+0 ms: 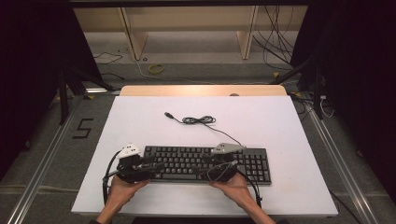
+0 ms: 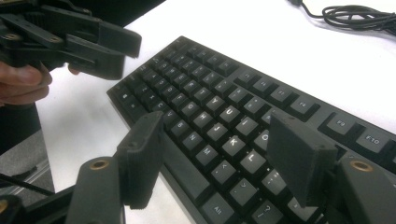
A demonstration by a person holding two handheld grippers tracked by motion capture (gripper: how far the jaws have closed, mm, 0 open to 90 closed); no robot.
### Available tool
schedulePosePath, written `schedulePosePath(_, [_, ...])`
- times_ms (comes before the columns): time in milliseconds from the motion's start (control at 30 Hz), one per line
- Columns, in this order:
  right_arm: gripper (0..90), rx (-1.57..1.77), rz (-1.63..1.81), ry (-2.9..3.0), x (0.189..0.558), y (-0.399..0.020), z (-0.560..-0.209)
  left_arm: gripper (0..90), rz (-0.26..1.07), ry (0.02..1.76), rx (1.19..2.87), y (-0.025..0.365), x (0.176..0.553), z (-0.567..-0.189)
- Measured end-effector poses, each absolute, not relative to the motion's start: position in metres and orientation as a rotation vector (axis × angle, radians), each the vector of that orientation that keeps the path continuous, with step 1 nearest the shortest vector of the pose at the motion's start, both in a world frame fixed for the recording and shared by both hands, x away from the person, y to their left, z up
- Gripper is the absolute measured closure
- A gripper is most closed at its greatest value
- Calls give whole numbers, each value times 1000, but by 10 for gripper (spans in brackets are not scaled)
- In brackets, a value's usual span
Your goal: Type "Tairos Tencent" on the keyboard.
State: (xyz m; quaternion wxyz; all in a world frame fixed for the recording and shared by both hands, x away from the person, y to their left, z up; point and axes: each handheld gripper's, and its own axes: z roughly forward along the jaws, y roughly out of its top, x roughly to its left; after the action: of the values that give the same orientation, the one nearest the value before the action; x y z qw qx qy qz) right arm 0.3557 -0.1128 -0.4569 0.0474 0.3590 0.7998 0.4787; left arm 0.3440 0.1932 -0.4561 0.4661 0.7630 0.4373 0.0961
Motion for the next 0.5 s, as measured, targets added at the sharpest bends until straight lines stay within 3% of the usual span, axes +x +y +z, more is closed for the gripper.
schedulePosePath(267, [351, 1095, 1478, 2418, 350, -121, -455, 700, 209, 1060, 1965, 181, 349, -463])
schedulePosePath(500, [339, 1095, 1483, 2402, 345, -128, -455, 841, 202, 1061, 2001, 174, 352, -467])
